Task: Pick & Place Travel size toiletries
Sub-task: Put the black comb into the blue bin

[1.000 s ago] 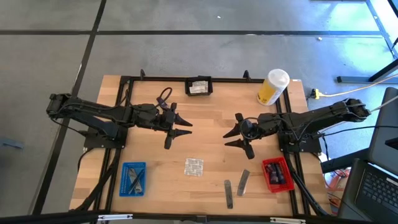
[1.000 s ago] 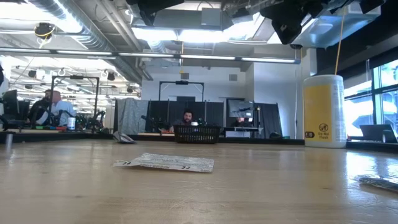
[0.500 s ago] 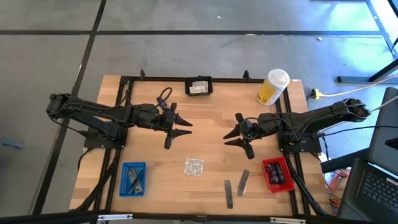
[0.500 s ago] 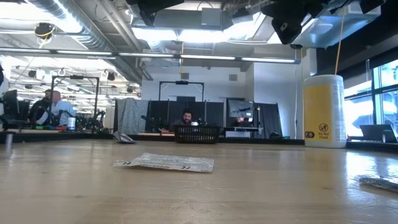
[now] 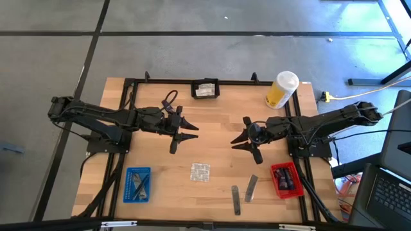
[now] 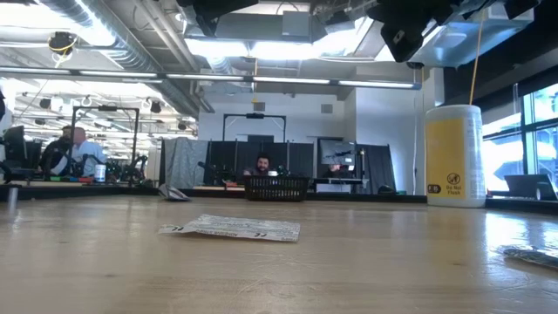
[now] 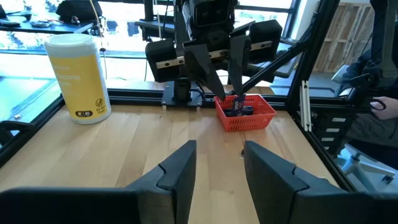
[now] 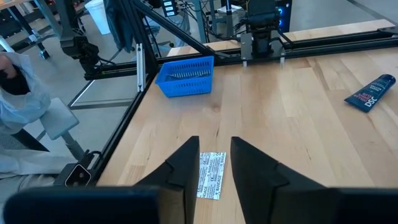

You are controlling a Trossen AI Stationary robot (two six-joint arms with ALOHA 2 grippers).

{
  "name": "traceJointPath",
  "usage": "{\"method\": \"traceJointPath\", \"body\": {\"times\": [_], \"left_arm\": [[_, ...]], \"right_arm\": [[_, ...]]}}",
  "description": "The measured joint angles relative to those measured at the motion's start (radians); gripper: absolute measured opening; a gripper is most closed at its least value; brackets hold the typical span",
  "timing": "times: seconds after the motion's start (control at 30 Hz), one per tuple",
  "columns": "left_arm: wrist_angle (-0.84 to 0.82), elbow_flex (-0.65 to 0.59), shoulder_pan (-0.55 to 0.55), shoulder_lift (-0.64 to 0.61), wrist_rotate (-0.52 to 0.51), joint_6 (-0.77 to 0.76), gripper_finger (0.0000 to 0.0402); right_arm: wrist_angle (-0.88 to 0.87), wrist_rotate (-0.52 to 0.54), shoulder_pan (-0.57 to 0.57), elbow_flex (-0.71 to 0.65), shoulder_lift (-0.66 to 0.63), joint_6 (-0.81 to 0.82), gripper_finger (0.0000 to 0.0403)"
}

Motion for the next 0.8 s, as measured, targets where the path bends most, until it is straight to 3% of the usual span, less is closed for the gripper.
{"method": "traceJointPath", "body": {"times": [0.27,0.8], "left_arm": [[0.0,0.0,0.0,0.0,0.0,0.0,0.0129],[0.0,0.0,0.0,0.0,0.0,0.0,0.0129]], "right_arm": [[0.0,0.0,0.0,0.0,0.0,0.0,0.009],[0.0,0.0,0.0,0.0,0.0,0.0,0.0129]]}}
